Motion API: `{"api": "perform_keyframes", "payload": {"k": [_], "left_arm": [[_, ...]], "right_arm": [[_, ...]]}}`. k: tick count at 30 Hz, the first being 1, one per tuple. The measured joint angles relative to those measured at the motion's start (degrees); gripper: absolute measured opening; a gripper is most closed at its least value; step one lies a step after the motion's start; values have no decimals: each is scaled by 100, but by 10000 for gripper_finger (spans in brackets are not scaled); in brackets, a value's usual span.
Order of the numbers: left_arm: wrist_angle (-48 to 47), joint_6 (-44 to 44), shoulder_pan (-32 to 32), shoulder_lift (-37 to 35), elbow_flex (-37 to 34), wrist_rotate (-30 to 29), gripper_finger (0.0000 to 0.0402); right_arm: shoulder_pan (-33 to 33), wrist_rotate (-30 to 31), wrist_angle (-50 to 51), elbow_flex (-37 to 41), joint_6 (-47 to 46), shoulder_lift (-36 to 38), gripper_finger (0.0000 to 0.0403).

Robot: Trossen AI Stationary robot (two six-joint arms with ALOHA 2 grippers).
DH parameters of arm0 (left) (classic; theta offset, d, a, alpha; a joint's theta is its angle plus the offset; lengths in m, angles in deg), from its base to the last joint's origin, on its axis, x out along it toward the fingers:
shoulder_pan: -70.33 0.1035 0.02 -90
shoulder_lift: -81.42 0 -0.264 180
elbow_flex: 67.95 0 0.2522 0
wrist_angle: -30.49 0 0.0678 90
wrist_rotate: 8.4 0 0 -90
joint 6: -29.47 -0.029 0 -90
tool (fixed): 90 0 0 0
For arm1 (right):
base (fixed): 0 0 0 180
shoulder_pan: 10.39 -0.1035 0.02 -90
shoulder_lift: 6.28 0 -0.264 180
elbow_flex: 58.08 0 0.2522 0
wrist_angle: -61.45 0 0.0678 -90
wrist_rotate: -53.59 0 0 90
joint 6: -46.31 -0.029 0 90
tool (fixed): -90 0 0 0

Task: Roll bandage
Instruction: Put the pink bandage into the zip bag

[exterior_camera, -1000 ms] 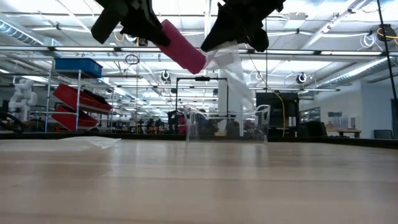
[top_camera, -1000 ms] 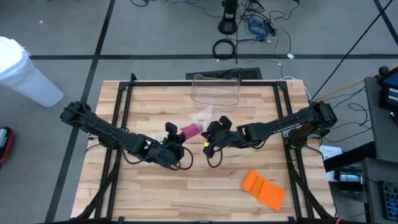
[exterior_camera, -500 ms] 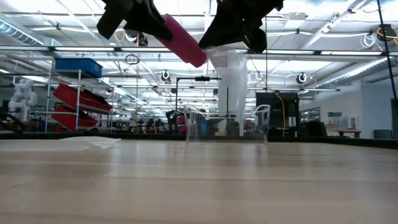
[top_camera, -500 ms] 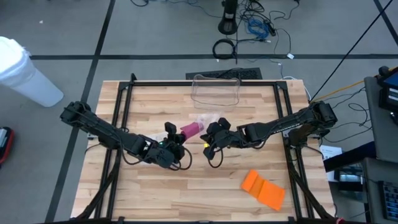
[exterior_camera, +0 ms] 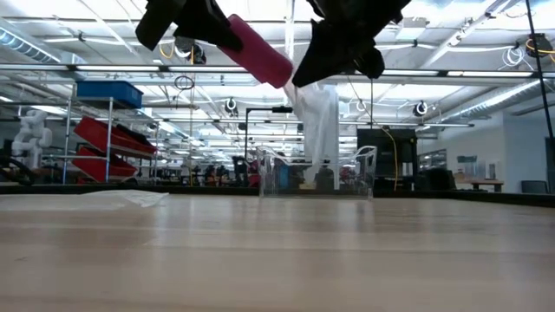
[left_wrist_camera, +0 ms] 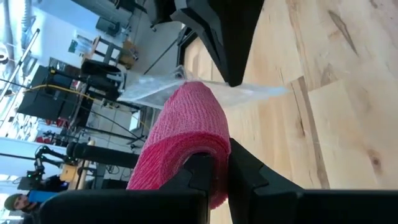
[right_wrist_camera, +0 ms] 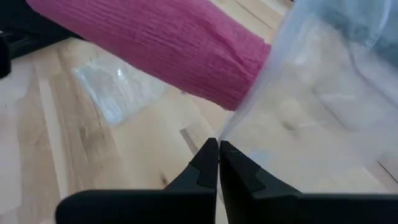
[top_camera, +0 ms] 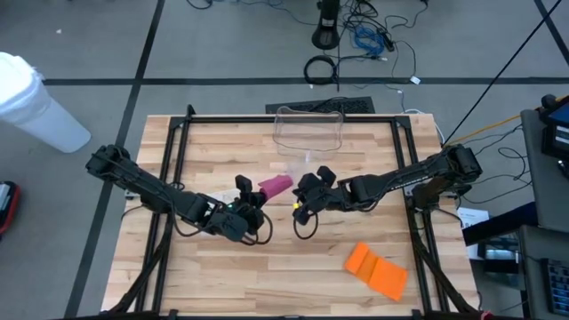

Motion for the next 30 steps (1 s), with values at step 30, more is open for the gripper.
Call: {"api": "perform_keyframes", "payload": {"k": [30], "left_arm": [[-201, 947, 300, -77, 0, 146, 26]], "right_arm": [[-75, 12, 332, 1156, 949, -9, 27]]}}
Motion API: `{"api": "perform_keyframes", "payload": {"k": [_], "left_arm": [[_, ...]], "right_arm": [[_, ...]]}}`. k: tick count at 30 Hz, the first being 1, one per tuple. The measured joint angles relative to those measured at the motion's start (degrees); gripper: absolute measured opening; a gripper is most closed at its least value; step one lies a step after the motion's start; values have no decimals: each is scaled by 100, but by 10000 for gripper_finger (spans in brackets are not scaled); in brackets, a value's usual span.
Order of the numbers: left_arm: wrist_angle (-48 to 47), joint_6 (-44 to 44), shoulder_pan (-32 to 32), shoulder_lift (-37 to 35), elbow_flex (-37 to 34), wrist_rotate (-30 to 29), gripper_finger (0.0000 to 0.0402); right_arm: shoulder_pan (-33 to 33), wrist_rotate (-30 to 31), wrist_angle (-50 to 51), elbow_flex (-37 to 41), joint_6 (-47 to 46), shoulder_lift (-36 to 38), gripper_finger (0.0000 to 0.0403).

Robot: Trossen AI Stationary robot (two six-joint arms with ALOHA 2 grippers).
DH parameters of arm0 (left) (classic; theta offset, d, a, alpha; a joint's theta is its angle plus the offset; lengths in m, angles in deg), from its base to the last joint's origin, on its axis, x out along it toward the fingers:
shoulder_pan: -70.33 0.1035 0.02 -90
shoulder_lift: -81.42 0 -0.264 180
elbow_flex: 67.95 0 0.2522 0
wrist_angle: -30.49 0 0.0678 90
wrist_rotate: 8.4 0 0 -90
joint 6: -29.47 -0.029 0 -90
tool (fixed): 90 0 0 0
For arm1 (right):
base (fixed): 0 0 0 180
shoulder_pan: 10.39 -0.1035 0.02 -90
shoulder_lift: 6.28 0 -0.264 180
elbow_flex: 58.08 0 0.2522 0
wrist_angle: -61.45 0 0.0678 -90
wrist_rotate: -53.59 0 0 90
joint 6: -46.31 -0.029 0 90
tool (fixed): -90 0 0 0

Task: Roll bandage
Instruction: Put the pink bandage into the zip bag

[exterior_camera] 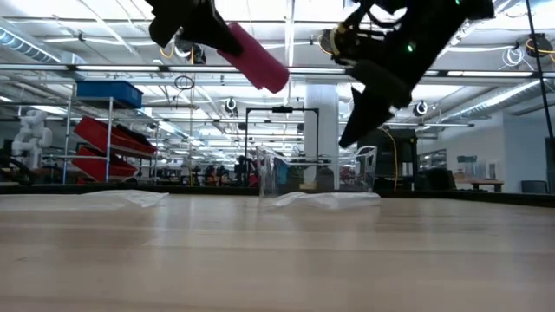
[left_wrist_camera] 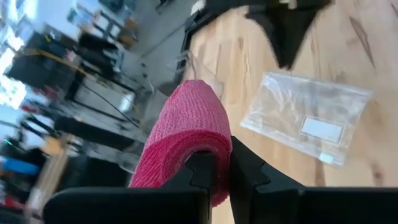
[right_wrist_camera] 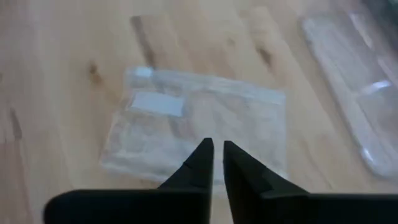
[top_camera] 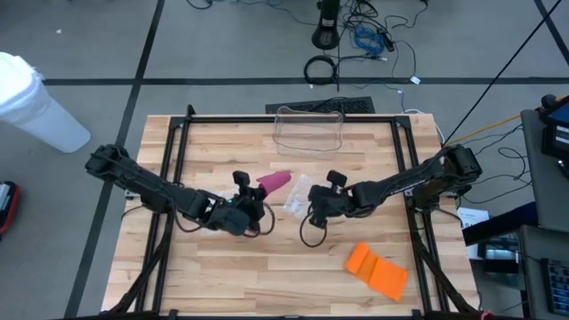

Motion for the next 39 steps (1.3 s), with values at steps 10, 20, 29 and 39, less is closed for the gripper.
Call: {"api": "perform_keyframes", "payload": {"k": [10, 20, 29, 39], "left_arm": [[-614, 765, 834, -119, 0, 1329, 26], [-494, 849, 1351, -309, -375, 1971, 26], [-258, 761, 1876, -727, -864, 2594, 26], [-201, 603, 2280, -755, -1136, 3156, 26]], "right_arm": [[701, -665, -1286, 341, 2531, 2, 167], [1759, -1775, -1720, 335, 3102, -383, 232], [1995, -2349, -2140, 119, 4009, -956, 225], [2010, -2586, -425, -1003, 4544, -1760, 223]]}}
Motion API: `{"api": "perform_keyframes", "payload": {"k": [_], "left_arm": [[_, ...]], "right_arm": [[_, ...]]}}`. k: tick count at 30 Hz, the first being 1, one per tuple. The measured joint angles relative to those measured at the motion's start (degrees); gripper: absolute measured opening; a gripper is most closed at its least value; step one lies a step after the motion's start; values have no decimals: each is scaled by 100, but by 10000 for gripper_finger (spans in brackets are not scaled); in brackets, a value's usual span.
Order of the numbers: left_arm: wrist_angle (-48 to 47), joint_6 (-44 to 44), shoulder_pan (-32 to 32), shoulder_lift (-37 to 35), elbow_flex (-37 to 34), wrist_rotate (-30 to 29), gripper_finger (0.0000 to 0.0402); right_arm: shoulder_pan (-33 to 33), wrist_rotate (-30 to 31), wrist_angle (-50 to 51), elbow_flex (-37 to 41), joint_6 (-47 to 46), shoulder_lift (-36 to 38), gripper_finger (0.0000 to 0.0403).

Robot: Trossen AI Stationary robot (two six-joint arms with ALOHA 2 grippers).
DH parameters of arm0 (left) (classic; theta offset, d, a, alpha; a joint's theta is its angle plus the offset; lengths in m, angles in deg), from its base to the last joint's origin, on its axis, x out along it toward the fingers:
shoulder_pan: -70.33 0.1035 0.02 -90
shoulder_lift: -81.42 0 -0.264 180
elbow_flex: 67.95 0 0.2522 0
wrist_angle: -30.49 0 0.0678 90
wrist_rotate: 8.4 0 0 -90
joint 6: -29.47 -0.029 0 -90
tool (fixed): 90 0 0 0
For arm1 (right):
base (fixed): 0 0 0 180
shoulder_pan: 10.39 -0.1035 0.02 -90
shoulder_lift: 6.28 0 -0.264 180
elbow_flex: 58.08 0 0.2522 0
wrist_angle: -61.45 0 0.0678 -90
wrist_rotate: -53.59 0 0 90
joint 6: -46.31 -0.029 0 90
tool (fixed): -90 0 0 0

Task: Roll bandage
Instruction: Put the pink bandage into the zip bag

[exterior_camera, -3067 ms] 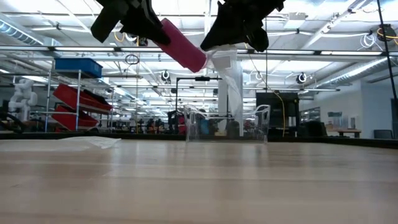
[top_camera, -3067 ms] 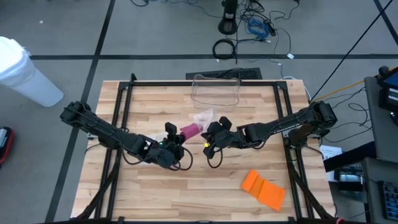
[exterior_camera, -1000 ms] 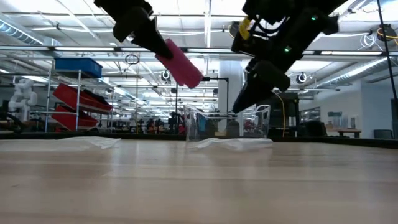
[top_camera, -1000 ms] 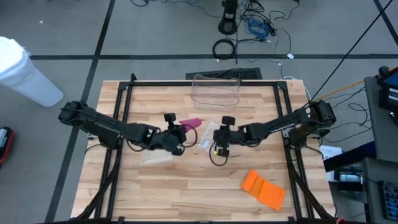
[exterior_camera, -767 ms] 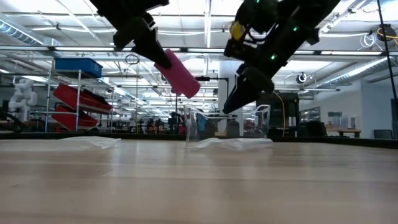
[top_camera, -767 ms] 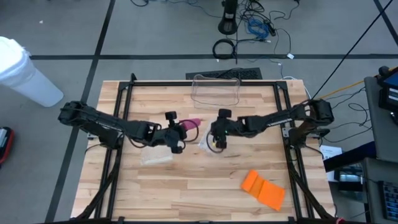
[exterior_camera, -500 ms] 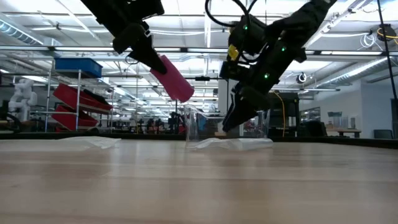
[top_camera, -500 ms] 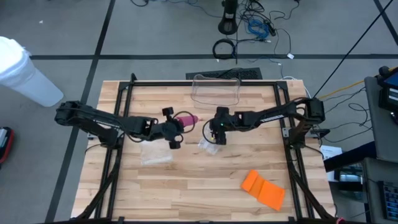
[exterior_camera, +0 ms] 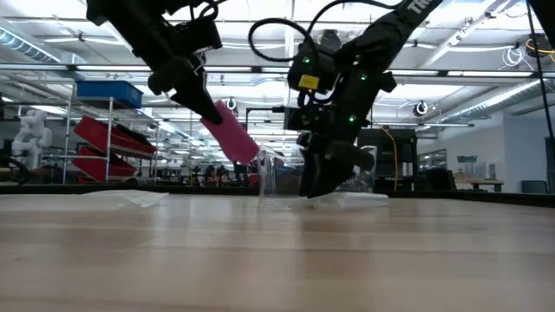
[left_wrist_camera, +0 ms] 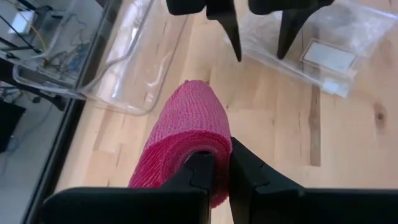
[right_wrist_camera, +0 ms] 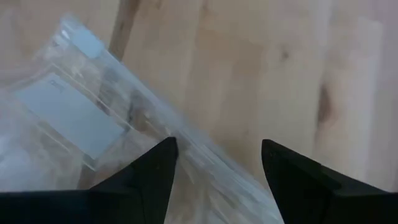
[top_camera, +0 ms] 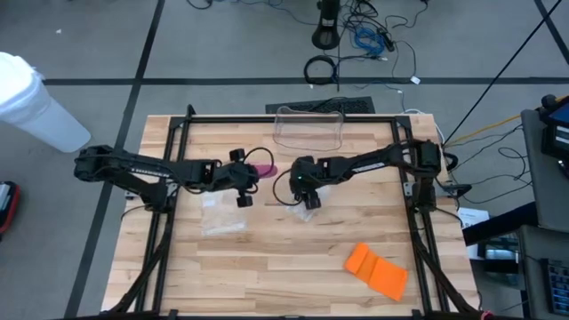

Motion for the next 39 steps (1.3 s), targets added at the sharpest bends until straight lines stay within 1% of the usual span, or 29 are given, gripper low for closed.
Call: {"api": "perform_keyframes", "payload": {"k": [3, 6, 9, 13, 14, 15, 17, 22, 27, 28, 30, 33, 39], "left_arm": [[6, 0, 68, 2, -7, 163, 26], [3, 0, 79, 2, -7, 251, 26], [6, 0, 73, 2, -7, 255, 26], [8, 0, 73, 2, -7, 253, 26], [14, 0, 73, 2, -7, 255, 26], [26, 0, 71, 2, -7, 255, 26], [27, 0, 48, 2, -7, 303, 26], [105, -7, -90, -79, 0, 312, 26], [410, -8, -333, -305, 11, 329, 26], [503, -8, -393, -341, 14, 395, 26], [707, -7, -516, -390, 15, 654, 26], [1031, -70, -723, -400, 15, 1005, 26], [1324, -160, -994, -400, 15, 956, 26]], "right_arm": [[0, -31, 220, -193, 59, -136, 211], [-32, -26, 376, -275, 188, -177, 182], [-76, -18, 444, -280, 233, -154, 131], [-145, 37, 645, -271, 215, -91, 37], [-174, 70, 677, -271, 192, -86, 20], [-210, 172, 691, -270, 125, -78, 11], [-340, 731, 697, -265, -115, -60, 10], [-886, 2700, 692, -265, -245, -58, 2], [-1675, 4772, 574, -265, -337, -56, 0], [-1824, 5101, 523, -265, -373, -56, 0], [-2087, 5558, 392, -265, -393, -54, 0], [-2424, 6027, 209, -265, -394, -54, 0], [-2786, 6636, 85, -265, -409, -52, 0]]}}
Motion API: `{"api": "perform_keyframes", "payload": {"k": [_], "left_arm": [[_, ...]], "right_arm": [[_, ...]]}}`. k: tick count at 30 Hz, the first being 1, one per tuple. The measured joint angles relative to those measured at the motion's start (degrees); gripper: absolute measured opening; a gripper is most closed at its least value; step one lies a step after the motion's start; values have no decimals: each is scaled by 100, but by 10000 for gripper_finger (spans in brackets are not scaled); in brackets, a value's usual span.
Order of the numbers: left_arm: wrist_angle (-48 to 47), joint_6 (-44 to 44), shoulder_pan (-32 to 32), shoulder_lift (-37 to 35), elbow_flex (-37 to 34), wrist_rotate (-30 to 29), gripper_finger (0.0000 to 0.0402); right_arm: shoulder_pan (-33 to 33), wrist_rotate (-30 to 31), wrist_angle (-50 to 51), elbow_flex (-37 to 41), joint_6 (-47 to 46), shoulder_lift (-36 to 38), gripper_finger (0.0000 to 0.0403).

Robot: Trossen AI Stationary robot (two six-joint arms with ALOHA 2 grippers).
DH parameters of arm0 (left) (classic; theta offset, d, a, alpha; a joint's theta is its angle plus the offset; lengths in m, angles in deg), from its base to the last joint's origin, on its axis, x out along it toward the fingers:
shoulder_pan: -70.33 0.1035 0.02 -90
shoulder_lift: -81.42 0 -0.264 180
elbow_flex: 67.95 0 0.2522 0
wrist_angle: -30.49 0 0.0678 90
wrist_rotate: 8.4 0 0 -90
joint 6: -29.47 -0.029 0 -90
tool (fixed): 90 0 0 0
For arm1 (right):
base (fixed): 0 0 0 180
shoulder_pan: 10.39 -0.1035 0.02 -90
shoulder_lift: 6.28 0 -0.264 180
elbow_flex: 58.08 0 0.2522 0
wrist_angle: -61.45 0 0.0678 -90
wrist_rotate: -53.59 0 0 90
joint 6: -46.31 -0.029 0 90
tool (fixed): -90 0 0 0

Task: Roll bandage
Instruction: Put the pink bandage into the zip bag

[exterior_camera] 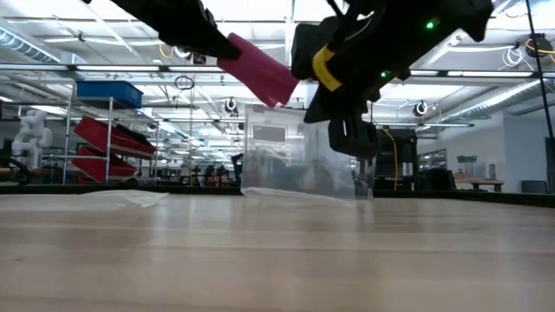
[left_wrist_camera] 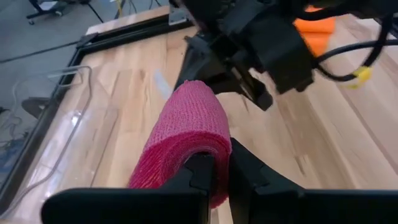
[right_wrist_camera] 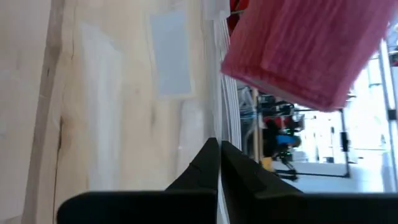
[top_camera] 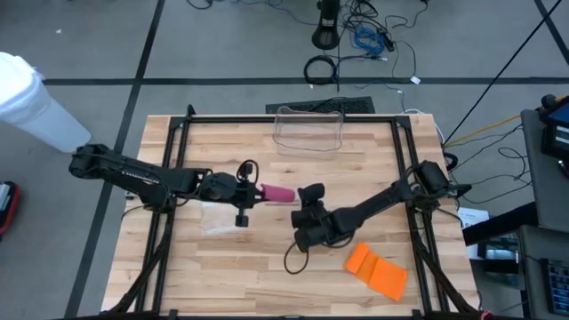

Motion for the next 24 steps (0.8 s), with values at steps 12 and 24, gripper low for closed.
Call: {"api": "perform_keyframes", "payload": {"k": [12, 24], "left_arm": [[64, -22, -50, 4, 2, -411, 26], [-276, 4, -38, 123, 0, -1158, 26]], "right_arm": [[-71, 140, -148, 0, -326, 7, 0], [-394, 811, -520, 0, 351, 9, 0]]}}
